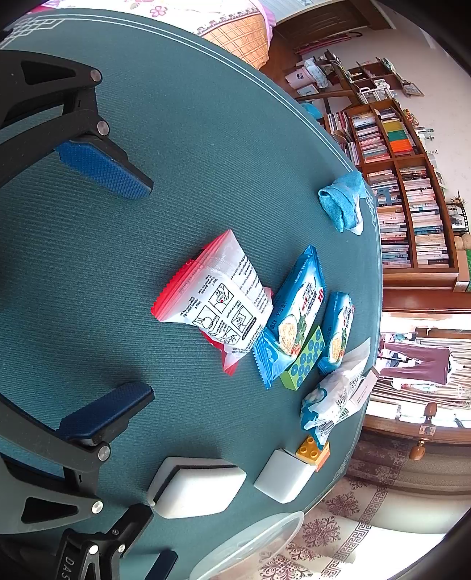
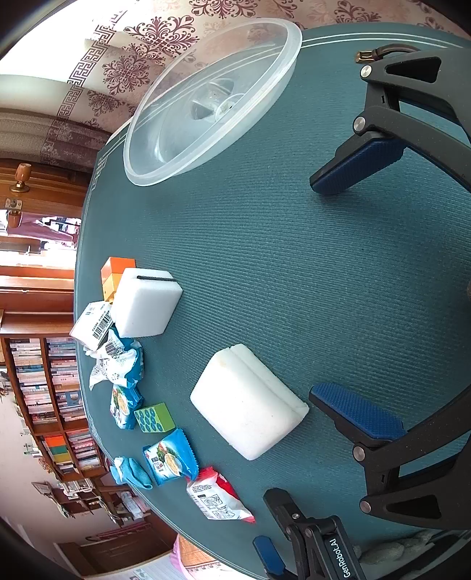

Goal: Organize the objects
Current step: 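Move left tool to the white-red snack bag while right tool approaches the white sponge, then close left tool on the snack bag while right tool closes on the white sponge, then carry the snack bag and sponge with both tools over the clear bowl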

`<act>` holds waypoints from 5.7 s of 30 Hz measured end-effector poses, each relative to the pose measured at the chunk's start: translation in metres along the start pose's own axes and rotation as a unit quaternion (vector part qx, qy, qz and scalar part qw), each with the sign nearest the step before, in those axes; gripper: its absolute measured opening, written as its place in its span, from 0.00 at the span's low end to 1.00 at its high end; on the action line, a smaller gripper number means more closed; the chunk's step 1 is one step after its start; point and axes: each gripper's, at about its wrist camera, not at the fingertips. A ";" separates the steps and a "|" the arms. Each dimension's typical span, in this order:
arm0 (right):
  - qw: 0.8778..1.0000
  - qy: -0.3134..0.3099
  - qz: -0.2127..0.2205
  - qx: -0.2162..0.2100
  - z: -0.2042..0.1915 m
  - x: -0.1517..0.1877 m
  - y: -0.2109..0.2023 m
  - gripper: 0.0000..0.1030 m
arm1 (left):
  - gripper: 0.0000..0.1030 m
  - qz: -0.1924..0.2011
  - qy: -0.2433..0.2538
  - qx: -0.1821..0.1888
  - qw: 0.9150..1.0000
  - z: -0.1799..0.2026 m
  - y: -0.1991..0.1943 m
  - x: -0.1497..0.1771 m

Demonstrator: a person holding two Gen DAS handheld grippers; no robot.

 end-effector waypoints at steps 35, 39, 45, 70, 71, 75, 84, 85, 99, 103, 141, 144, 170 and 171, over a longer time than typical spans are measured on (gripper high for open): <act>1.000 -0.002 0.002 -0.001 -0.001 -0.001 -0.003 1.00 | 0.72 0.006 0.041 0.037 0.998 0.002 0.017 -0.037; 1.000 -0.002 0.002 -0.001 -0.001 -0.001 -0.003 1.00 | 0.68 0.016 0.039 0.042 0.998 0.000 0.015 -0.034; 1.000 -0.004 0.005 -0.011 0.000 -0.001 -0.004 1.00 | 0.61 0.033 0.024 0.056 0.998 -0.005 0.009 -0.034; 0.997 -0.004 0.024 -0.079 -0.039 -0.049 0.013 0.71 | 0.60 0.042 -0.015 0.053 0.998 -0.018 0.007 -0.036; 0.997 -0.004 0.023 -0.076 -0.038 -0.048 0.013 0.70 | 0.60 0.042 -0.015 0.052 0.998 -0.018 0.007 -0.036; 0.996 -0.002 0.027 -0.081 -0.038 -0.046 0.008 0.61 | 0.60 0.042 -0.013 0.053 0.998 -0.018 0.007 -0.036; 0.996 0.005 0.041 -0.085 -0.033 -0.040 -0.006 0.59 | 0.60 0.042 -0.013 0.052 0.998 -0.018 0.007 -0.036; 0.996 0.006 0.042 -0.084 -0.032 -0.040 -0.007 0.59 | 0.60 0.042 -0.013 0.052 0.998 -0.018 0.007 -0.036; 0.996 0.036 0.059 -0.055 0.010 -0.026 -0.031 0.59 | 0.60 0.047 0.000 0.044 0.998 -0.013 0.003 -0.034; 0.996 0.050 0.066 -0.038 0.030 -0.023 -0.037 0.59 | 0.60 0.045 -0.001 0.043 0.998 -0.012 0.002 -0.033; 0.992 0.112 0.011 0.056 0.191 0.001 0.007 0.59 | 0.60 0.044 0.079 0.056 0.994 0.078 -0.019 -0.020; 0.993 0.097 0.000 0.069 0.191 0.003 0.006 0.59 | 0.60 0.042 0.088 0.061 0.993 0.088 -0.018 -0.019; 0.988 0.144 0.030 0.050 0.205 0.041 -0.039 0.61 | 0.60 0.036 0.152 0.133 0.979 0.171 -0.037 -0.007; 0.987 0.149 0.037 0.049 0.206 0.042 -0.042 0.61 | 0.60 0.036 0.155 0.138 0.978 0.177 -0.038 -0.007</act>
Point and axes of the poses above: each gripper's, at about its wrist camera, not at the fingertips, and y roughly the way its jaws point, z to its right, x to its underside, and after that the axes turned 13 degrees about -y, right-handed
